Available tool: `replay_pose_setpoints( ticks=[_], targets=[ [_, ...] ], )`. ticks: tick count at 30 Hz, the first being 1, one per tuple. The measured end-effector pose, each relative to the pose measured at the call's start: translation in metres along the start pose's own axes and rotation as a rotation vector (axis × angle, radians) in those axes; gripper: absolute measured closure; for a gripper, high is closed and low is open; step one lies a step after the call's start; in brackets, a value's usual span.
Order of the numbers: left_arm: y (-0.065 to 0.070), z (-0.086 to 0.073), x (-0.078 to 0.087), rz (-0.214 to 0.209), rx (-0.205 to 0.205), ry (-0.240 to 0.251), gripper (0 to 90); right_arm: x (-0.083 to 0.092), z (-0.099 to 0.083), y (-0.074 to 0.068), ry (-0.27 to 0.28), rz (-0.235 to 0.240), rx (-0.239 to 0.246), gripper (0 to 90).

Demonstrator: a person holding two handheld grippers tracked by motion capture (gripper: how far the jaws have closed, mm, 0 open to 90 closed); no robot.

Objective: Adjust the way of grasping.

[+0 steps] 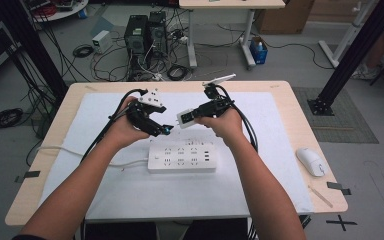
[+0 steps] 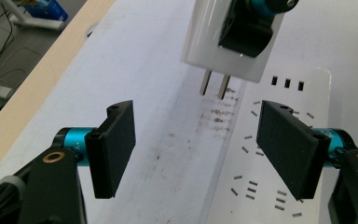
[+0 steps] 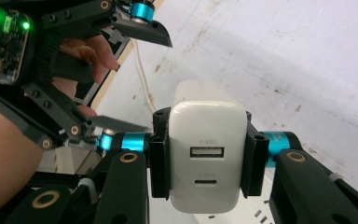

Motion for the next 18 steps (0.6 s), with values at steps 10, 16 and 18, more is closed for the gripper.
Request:
replay_pose_setpoints(
  ticks=[10, 16, 18],
  targets=[
    [-0.007, -0.008, 0.003, 0.003, 0.037, -0.054, 22.7, 0.009, 0.0, 0.0, 0.004, -0.072, 0.063, 62.3],
    [-0.011, -0.011, 0.008, 0.013, 0.064, -0.072, 22.7, 0.018, 0.001, -0.002, -0.008, -0.122, 0.107, 62.3],
    [-0.012, -0.013, 0.01, 0.015, 0.066, -0.084, 22.6, 0.021, 0.001, -0.002, -0.006, -0.135, 0.114, 62.3]
  ],
)
Point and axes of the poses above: each handheld gripper's, and its own axes: x roughly backward along the jaws, z roughly out of its top, y roughly to its right, the point moved 5 cm from there along -x, roughly forward along the jaws, and after that the axes turned 1 degree about -z, right-handed, at the moved point
